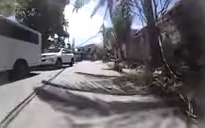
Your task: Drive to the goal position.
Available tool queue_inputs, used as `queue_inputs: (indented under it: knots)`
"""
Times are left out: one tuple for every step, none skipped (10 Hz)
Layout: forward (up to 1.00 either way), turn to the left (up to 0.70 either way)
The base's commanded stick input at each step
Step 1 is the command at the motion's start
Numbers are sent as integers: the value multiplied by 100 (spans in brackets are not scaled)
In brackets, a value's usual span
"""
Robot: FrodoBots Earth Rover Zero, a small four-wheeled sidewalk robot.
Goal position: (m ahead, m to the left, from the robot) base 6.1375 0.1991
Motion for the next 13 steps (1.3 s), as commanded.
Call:
queue_inputs:
  knots:
    - [100, 4]
    - [100, 0]
    - [100, 0]
    - [100, 0]
    - [100, 0]
    - [100, 0]
    - [100, 0]
    - [100, 0]
    - [100, 0]
    - [100, 0]
    - [100, 0]
    - [100, -10]
    - [100, -40]
